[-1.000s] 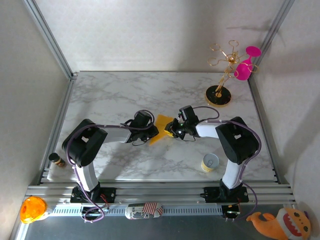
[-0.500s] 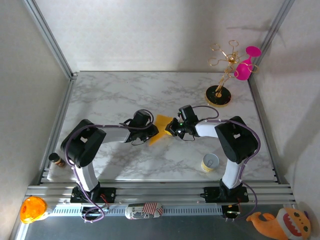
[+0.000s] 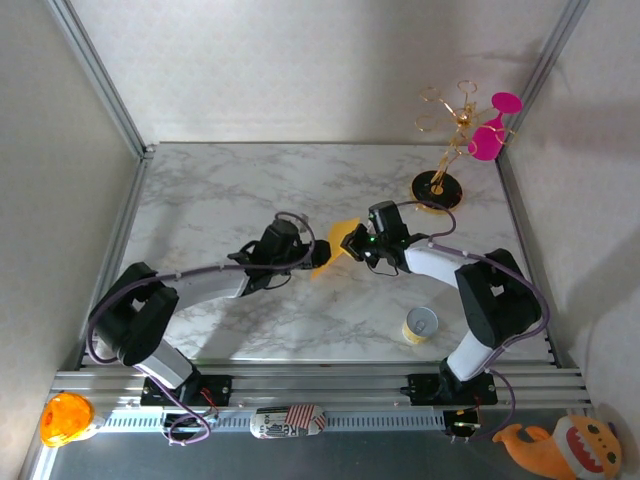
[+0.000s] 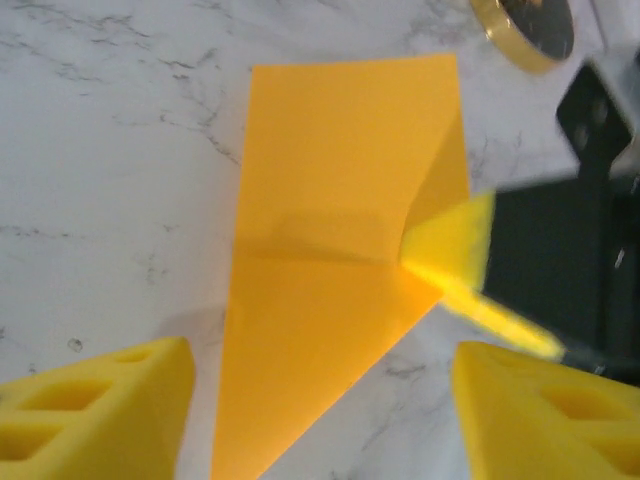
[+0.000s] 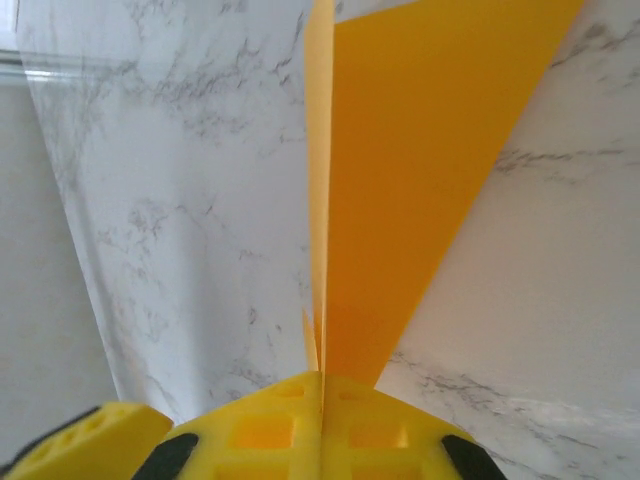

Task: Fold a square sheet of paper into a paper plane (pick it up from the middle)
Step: Fold the wing for the fifth time at the center of the table.

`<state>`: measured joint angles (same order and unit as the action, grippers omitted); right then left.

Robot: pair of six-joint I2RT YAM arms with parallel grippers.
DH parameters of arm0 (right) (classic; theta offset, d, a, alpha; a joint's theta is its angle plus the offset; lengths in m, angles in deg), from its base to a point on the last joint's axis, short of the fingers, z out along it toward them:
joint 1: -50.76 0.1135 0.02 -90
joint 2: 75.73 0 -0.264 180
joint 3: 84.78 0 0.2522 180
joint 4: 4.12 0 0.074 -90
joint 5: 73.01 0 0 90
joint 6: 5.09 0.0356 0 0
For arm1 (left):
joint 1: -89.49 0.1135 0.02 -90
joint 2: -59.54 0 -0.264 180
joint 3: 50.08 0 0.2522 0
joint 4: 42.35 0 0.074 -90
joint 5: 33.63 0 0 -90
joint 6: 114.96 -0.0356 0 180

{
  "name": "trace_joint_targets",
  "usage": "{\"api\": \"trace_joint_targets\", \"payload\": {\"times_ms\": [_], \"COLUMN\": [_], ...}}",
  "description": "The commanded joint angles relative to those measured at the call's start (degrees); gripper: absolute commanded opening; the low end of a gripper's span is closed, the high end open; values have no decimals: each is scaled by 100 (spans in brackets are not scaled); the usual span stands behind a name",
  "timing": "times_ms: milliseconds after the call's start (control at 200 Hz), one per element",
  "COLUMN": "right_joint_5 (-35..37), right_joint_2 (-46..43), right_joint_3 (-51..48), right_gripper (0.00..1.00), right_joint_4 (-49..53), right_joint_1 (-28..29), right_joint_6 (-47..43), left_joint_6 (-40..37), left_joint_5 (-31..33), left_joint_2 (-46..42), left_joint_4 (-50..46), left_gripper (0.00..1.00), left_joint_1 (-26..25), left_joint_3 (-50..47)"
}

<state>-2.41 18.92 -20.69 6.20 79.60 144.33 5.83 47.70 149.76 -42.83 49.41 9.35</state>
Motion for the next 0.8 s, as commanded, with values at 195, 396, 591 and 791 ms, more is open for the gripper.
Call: {"api": "trace_joint_targets", "payload": {"times_ms": [195,396,591,791], "right_joint_5": [-17,-276,-457,-604], "right_joint_2": [-91,-65,-48,-26], "right_joint_3": [12,-14,-49,-41], "right_gripper": [0,1,1,4], "right_joint_4": [535,551,555,607], "right_joint_1": [-125,-172,-236,-282], "right_joint_6": [232,372,478,570], "left_joint_6": [-2545,-3371,-3711,-3885], "left_joint_5": [1008,885,1121,1367], "left_joint_2": [207,817,1109,1281], "left_joint_4": [1047,1209,1624,1899], "left_gripper": [74,67,61,49], "left_joint_1": [-700,-861,-956,-1029], "left_joint_3": [-335,-157,-196,-285]}}
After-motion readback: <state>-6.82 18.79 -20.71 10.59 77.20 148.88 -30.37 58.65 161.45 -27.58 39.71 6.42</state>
